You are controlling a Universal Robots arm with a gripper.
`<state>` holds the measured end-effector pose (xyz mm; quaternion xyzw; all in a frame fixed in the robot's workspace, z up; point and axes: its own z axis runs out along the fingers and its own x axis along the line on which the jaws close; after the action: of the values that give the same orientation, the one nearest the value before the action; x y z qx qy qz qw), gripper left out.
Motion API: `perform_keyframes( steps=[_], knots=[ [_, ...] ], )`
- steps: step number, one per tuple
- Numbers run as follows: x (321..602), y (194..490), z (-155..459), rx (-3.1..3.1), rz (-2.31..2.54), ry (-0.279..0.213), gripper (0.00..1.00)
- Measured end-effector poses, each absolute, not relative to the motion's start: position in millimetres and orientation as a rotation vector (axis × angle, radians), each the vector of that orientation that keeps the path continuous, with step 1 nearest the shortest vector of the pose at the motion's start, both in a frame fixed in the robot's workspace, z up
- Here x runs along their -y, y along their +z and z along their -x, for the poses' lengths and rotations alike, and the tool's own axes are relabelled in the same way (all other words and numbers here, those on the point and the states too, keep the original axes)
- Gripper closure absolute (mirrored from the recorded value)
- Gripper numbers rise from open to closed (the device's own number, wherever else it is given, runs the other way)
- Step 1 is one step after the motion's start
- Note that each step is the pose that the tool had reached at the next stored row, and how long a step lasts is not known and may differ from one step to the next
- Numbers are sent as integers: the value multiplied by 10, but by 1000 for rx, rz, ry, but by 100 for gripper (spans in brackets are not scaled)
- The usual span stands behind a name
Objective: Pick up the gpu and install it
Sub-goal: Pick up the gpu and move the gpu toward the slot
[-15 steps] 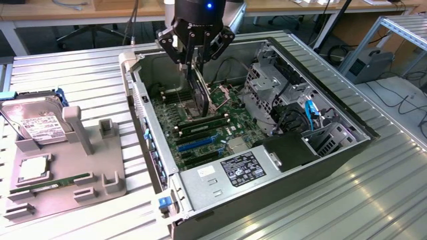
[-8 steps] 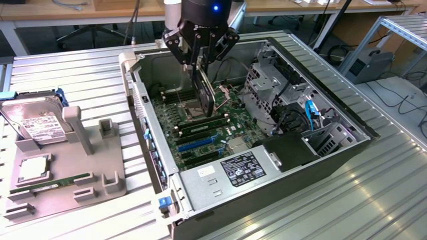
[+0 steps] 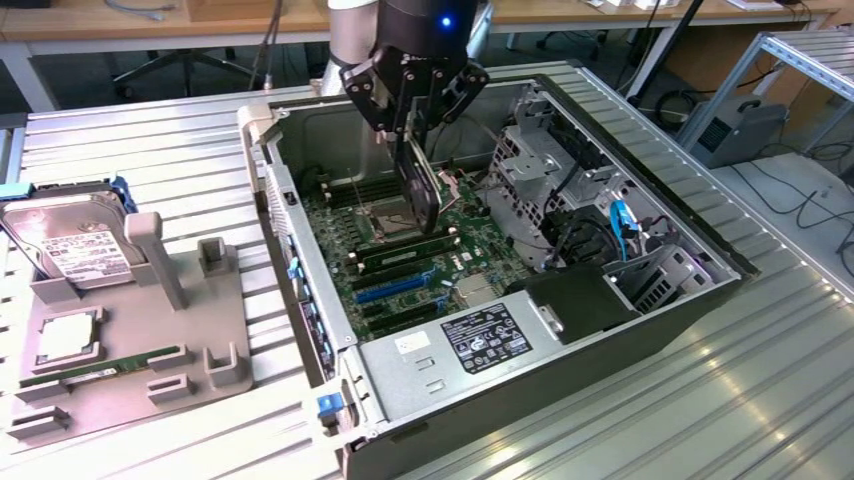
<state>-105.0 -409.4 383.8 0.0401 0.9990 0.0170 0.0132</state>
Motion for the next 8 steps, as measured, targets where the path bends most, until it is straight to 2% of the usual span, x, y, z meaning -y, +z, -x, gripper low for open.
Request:
perform_keyframes(
  steps=[8],
  knots=[
    [4093,3790,911,-3112,-125,53,73]
  ],
)
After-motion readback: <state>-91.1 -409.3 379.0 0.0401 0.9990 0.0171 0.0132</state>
